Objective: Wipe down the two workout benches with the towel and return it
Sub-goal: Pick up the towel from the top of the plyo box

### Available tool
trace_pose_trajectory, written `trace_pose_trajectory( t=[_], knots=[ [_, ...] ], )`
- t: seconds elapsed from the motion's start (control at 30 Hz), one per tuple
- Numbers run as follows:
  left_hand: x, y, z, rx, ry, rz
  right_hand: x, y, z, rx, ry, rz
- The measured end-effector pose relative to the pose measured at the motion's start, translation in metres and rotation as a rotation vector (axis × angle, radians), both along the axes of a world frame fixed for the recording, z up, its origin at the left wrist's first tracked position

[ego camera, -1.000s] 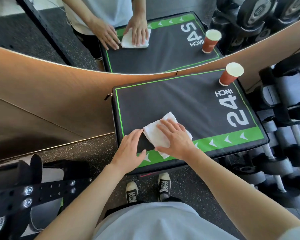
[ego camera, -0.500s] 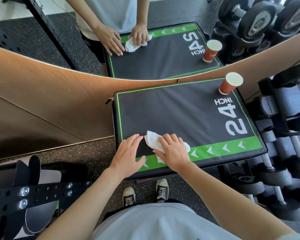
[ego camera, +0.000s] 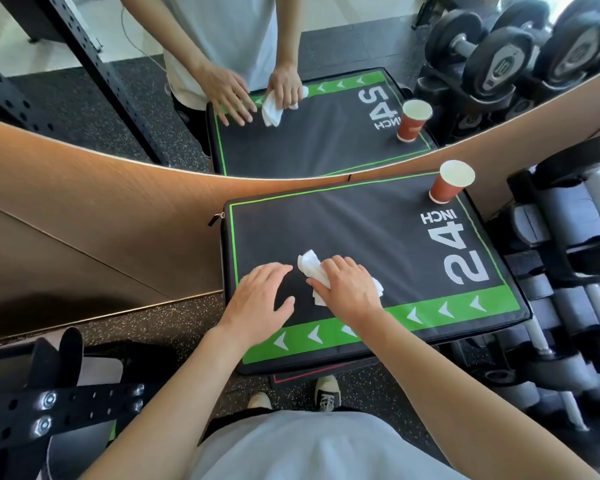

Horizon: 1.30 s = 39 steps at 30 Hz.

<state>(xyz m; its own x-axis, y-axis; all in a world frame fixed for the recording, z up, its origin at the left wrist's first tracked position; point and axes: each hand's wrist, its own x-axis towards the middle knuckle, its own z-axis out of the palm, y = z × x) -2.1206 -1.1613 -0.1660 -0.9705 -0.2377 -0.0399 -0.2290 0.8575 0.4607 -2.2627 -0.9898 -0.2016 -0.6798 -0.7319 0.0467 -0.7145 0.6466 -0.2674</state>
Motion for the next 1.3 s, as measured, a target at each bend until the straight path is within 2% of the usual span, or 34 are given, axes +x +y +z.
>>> trace_pose_trajectory(
  t=[0.23,0.43,0.57,0.8,1.0,1.3],
  knots=[
    [-0.013,-0.002,0.018,-0.009,0.055,-0.069,0.007,0.011,0.022,-0.076,-0.03,-0.129],
    [-0.014,-0.022,0.031,-0.017,0.096,-0.193,0.034,0.012,0.035,-0.048,0.017,-0.287],
    [-0.011,-0.042,0.041,-0.045,0.112,-0.317,0.064,0.009,0.049,-0.05,0.08,-0.421],
    [0.013,-0.062,0.051,-0.051,0.146,-0.493,0.142,0.003,0.069,-0.086,0.078,-0.673],
    [0.04,-0.033,0.058,0.009,0.156,-0.68,0.214,0.026,0.084,-0.071,0.097,-0.899],
    [0.077,0.059,0.07,0.096,0.21,-0.943,0.311,0.096,0.101,-0.068,0.133,-1.185]
  ],
)
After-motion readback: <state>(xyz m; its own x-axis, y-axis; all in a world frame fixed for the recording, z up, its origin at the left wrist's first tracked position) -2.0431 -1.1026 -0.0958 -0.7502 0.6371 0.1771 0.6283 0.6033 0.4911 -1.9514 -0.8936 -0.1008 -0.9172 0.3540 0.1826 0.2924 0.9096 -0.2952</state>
